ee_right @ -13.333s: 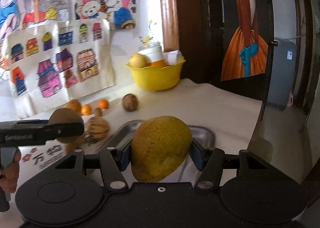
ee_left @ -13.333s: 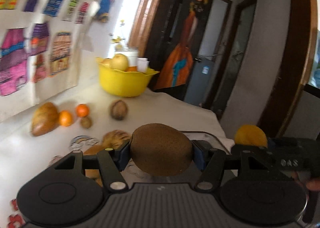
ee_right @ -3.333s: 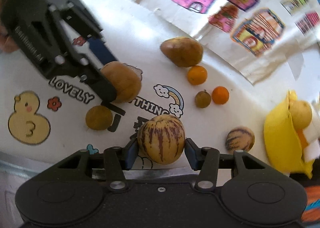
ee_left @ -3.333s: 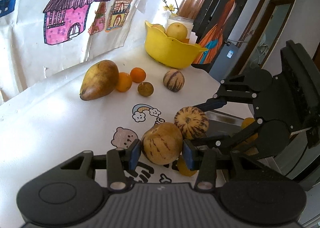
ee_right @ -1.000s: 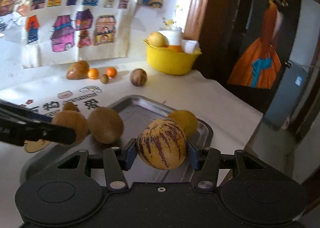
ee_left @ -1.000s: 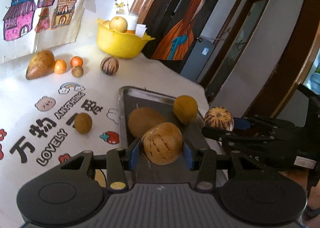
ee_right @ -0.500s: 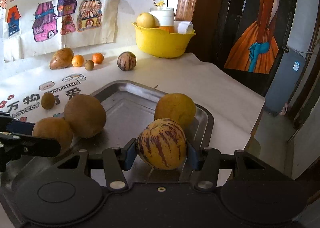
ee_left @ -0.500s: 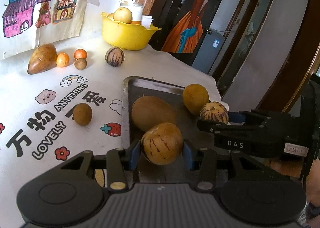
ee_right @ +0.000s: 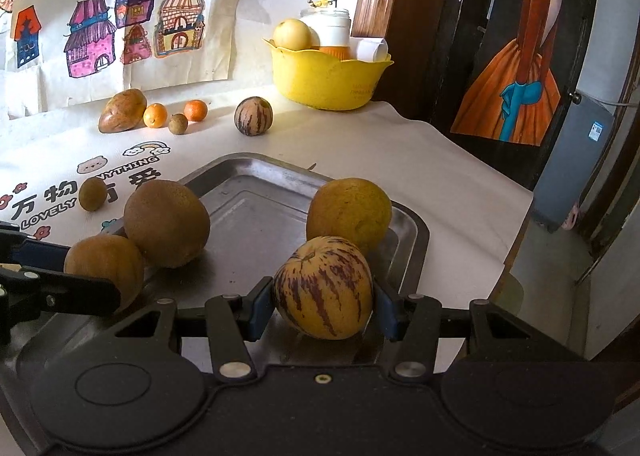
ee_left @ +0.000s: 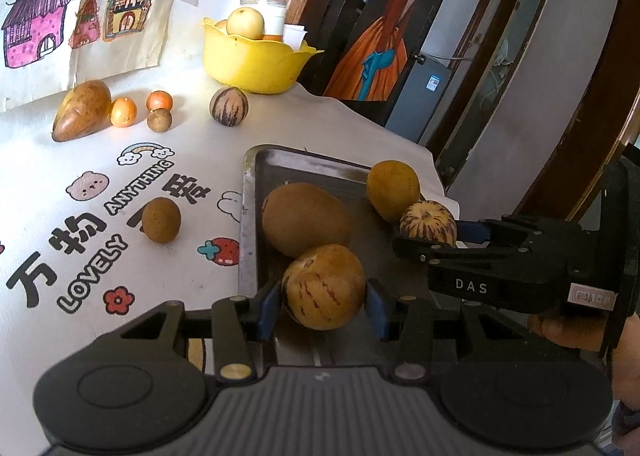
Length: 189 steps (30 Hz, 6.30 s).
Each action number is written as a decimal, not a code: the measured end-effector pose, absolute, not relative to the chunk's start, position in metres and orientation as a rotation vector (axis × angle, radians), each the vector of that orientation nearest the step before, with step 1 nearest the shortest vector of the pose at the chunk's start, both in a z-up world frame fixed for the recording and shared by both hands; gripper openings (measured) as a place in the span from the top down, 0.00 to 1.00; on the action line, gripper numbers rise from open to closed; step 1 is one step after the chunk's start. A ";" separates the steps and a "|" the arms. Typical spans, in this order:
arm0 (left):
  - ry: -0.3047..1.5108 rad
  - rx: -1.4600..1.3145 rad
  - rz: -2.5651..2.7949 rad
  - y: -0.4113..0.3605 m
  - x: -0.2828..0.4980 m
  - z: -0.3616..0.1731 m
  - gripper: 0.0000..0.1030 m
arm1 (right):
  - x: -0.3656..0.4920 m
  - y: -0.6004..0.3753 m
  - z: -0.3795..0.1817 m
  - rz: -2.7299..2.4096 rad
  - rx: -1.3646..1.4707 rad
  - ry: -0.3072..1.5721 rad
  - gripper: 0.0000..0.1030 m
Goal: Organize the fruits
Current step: 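Lower both held pepinos onto the tray with both tools, then open both tools to release the pepinos on the tray, then withdraw both open tools up from the tray, then move left tool to the brown mango while right tool approaches a small brown fruit, then close the left tool on the mango while the right tool closes on the small fruit, then carry the mango in left tool onto the tray while right tool carries the small fruit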
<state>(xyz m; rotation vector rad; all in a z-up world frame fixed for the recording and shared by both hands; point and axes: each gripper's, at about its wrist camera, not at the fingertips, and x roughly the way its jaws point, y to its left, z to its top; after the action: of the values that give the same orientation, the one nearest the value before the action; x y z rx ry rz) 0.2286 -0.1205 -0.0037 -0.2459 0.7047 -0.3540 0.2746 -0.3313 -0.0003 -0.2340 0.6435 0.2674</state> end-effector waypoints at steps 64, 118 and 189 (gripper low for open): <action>0.620 -0.095 -0.031 0.034 0.087 0.022 0.00 | 0.067 -0.211 0.030 0.408 -0.099 0.717 0.01; 0.511 0.431 -0.047 0.013 0.299 0.013 0.00 | 0.272 -0.143 0.010 0.560 -0.244 0.667 0.13; 0.630 0.160 -0.186 0.024 0.363 0.001 0.46 | 0.307 -0.148 0.001 0.558 -0.151 0.716 0.73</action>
<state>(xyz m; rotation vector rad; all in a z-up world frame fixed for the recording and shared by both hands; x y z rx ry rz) 0.3635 0.0237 0.0011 0.1595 0.6302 -0.1863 0.3066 -0.1482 0.0008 -0.1506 0.7162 0.5581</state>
